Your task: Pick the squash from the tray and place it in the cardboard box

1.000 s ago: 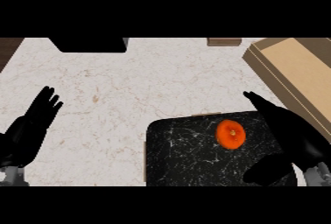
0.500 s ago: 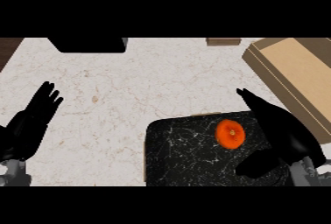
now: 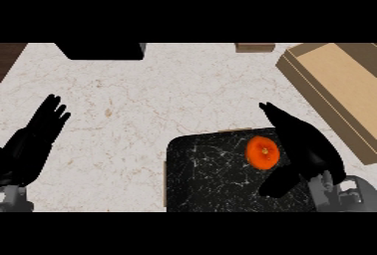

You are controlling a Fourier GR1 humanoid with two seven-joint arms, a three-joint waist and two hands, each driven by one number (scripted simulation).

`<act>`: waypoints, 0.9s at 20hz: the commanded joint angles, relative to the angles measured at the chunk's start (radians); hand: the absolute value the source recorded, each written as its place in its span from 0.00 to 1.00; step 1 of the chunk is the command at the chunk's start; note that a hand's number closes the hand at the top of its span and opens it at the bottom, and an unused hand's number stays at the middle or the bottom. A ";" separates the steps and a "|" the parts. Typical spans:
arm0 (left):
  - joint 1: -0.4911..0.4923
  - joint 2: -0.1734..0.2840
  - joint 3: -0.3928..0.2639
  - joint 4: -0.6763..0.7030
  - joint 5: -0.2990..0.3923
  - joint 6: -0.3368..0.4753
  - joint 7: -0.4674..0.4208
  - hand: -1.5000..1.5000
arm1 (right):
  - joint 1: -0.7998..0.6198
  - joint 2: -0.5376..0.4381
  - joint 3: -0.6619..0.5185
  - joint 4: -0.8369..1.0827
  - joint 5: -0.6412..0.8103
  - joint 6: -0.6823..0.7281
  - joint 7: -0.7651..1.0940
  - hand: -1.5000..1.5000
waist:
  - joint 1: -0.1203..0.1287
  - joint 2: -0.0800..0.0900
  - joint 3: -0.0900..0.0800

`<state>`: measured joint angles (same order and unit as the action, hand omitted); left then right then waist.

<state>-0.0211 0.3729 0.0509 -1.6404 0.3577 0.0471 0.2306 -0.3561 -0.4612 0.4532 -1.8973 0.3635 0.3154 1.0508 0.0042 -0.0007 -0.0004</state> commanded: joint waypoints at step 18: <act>0.010 -0.028 0.045 -0.063 -0.032 -0.026 0.065 0.50 | 0.019 0.095 -0.047 0.177 0.111 0.124 0.011 0.00 | 0.001 0.000 0.001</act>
<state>-0.0257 0.3489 0.0957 -1.6357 0.3317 0.0040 0.2422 -0.3485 -0.3680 0.4274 -1.7537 0.4640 0.3847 1.0161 0.0027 -0.0007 -0.0004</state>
